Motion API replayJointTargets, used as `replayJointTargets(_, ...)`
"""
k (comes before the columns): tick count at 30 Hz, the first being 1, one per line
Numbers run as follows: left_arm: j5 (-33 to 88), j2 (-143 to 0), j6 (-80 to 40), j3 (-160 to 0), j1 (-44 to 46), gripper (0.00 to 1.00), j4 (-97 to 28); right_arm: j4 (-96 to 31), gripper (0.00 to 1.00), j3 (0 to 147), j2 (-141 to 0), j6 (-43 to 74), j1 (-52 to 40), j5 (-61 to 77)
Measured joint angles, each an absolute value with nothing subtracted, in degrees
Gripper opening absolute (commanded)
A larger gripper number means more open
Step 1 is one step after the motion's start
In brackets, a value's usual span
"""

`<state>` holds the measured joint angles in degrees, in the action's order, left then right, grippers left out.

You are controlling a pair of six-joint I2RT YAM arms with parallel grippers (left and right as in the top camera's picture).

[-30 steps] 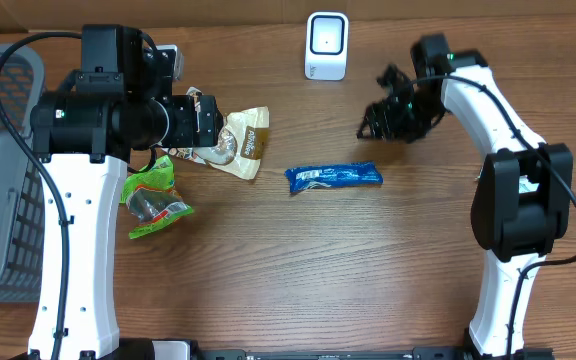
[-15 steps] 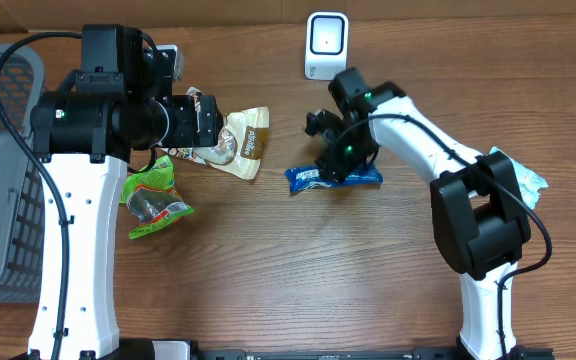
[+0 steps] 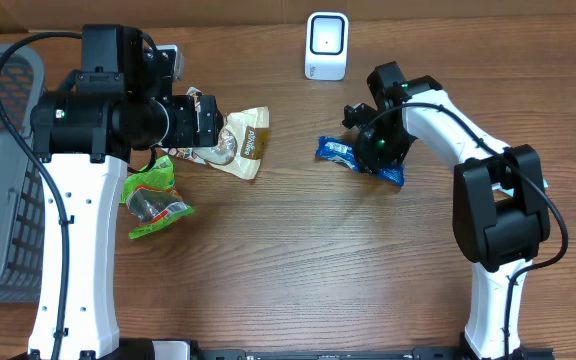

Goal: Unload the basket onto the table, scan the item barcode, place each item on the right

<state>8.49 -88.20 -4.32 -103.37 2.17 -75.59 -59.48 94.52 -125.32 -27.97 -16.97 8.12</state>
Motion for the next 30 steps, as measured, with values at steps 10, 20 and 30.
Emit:
replayJointTargets(10, 8.5, -88.2, -4.3, -103.4, 2.2, 1.00, -75.6, -56.1, 0.58, 94.4, -125.3, -5.8, -15.5, 16.3)
replayJointTargets(20, 8.5, -88.2, -4.3, -103.4, 2.2, 1.00, -75.6, -59.0, 0.67, 94.5, -125.3, 10.0, -17.2, 25.8)
replayJointTargets(30, 8.5, -88.2, -4.3, -103.4, 2.2, 1.00, -75.6, -60.2, 0.70, 95.1, -125.3, 3.6, -10.2, 24.8)
